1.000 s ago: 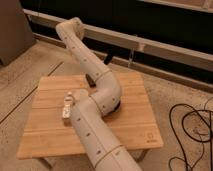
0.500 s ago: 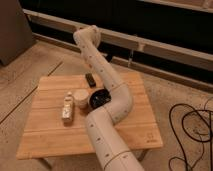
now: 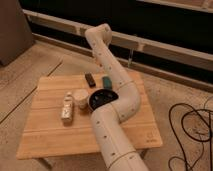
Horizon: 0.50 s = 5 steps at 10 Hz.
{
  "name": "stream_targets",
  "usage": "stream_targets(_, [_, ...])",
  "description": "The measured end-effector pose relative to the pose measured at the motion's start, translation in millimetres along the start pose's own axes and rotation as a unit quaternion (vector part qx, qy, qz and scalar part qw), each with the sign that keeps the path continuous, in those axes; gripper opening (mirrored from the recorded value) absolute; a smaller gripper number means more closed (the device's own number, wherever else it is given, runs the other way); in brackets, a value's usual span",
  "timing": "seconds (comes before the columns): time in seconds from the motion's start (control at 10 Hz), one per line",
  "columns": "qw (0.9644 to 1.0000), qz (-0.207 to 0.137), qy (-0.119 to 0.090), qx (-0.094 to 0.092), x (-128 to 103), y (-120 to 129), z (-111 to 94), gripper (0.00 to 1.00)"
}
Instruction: Place the pepper on the white sponge
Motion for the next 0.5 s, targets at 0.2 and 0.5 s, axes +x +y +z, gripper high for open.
stream_targets(0.2, [0.9973, -0.064, -0.031, -0.016, -1.1, 64.7, -20.0, 0.0])
stream_targets(0.5, [0.9969, -0.074, 0.018, -0.019, 35.7, 91.5, 16.0, 0.0])
